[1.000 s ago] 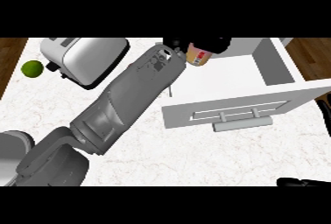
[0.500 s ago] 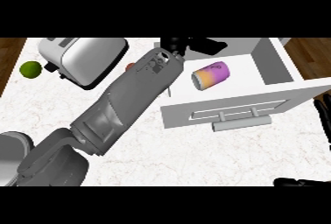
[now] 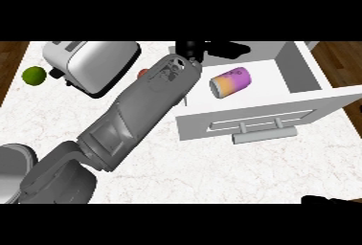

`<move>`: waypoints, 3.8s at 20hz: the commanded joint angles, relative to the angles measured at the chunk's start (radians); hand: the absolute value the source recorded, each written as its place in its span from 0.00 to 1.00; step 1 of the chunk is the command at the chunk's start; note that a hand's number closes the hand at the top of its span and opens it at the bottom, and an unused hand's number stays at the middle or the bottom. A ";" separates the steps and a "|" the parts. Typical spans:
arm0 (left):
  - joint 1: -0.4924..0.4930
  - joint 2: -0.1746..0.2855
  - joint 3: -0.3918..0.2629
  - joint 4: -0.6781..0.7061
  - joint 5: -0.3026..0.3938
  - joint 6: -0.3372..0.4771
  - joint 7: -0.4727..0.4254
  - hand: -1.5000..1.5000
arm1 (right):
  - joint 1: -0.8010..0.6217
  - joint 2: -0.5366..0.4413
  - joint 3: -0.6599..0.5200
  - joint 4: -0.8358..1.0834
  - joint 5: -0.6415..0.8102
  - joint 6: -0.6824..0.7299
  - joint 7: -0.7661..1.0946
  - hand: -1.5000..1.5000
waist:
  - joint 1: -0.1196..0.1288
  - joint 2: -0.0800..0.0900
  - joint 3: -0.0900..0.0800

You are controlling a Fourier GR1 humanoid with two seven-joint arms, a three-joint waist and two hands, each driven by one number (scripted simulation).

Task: Pick up the can, place it into the drawer and close the drawer

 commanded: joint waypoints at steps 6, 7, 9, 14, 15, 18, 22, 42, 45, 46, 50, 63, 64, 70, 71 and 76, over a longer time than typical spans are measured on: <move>-0.023 0.000 0.016 -0.055 0.091 0.025 -0.017 0.00 | -0.049 -0.088 0.044 -0.036 0.193 0.012 -0.039 0.00 | 0.025 -0.006 -0.001; -0.037 0.000 0.018 -0.053 0.092 0.015 -0.018 0.00 | -0.061 -0.063 0.099 -0.043 0.259 -0.014 -0.023 0.00 | 0.041 -0.008 -0.001; -0.020 0.000 0.040 -0.021 0.093 -0.008 -0.086 0.00 | -0.075 -0.096 0.097 0.005 0.319 -0.011 -0.081 0.00 | 0.049 -0.002 -0.001; -0.046 0.000 0.029 -0.053 0.103 0.018 -0.051 0.00 | -0.055 -0.142 0.152 0.060 0.522 -0.039 -0.131 0.00 | 0.085 -0.017 -0.001; -0.038 0.000 -0.008 -0.073 0.105 0.083 -0.030 0.00 | -0.109 -0.150 0.182 0.058 0.573 -0.045 -0.085 0.00 | 0.080 -0.017 -0.001; -0.078 0.000 0.006 -0.045 0.099 0.049 -0.016 0.00 | -0.117 -0.147 0.241 0.152 0.702 -0.089 -0.107 0.00 | 0.094 -0.017 -0.001; -0.055 0.000 0.015 -0.062 0.095 0.049 -0.005 0.00 | -0.200 -0.125 0.338 0.285 0.868 -0.138 -0.077 0.00 | 0.124 -0.021 -0.001; 0.080 0.298 0.001 -0.446 -0.022 0.011 0.257 0.00 | -0.442 -0.032 0.221 1.019 1.047 -0.561 -0.203 0.00 | 0.178 -0.032 -0.001; 0.129 0.319 -0.022 -0.532 -0.031 0.024 0.303 0.00 | -0.483 -0.040 0.202 1.078 1.064 -0.573 -0.199 0.00 | 0.191 -0.038 -0.001; 0.176 0.328 -0.017 -0.539 -0.030 0.013 0.273 0.00 | -0.510 -0.046 0.191 1.127 1.084 -0.607 -0.204 0.00 | 0.194 -0.031 -0.001; 0.220 0.392 -0.012 -0.578 -0.034 -0.023 0.300 0.00 | -0.601 -0.043 0.160 1.237 1.117 -0.671 -0.195 0.00 | 0.191 -0.026 -0.001; 0.348 0.446 -0.039 -0.820 -0.087 0.043 0.389 0.00 | -0.954 -0.077 0.029 1.658 1.133 -0.850 -0.215 0.00 | 0.210 -0.017 0.001; 0.376 0.480 -0.024 -0.820 -0.084 0.009 0.365 0.00 | -0.963 -0.064 0.031 1.693 1.157 -0.895 -0.201 0.00 | 0.214 -0.012 0.000; 0.427 0.510 0.001 -0.887 -0.093 -0.006 0.370 0.00 | -1.084 -0.074 0.003 1.827 1.169 -0.957 -0.191 0.00 | 0.218 -0.005 0.000; 0.441 0.514 0.000 -0.882 -0.104 -0.016 0.348 0.00 | -1.112 -0.072 -0.006 1.833 1.155 -0.945 -0.193 0.00 | 0.215 -0.004 0.000; 0.514 0.531 -0.002 -0.931 -0.117 -0.016 0.343 0.00 | -1.183 -0.096 -0.018 1.888 1.159 -0.939 -0.183 0.00 | 0.217 -0.004 0.000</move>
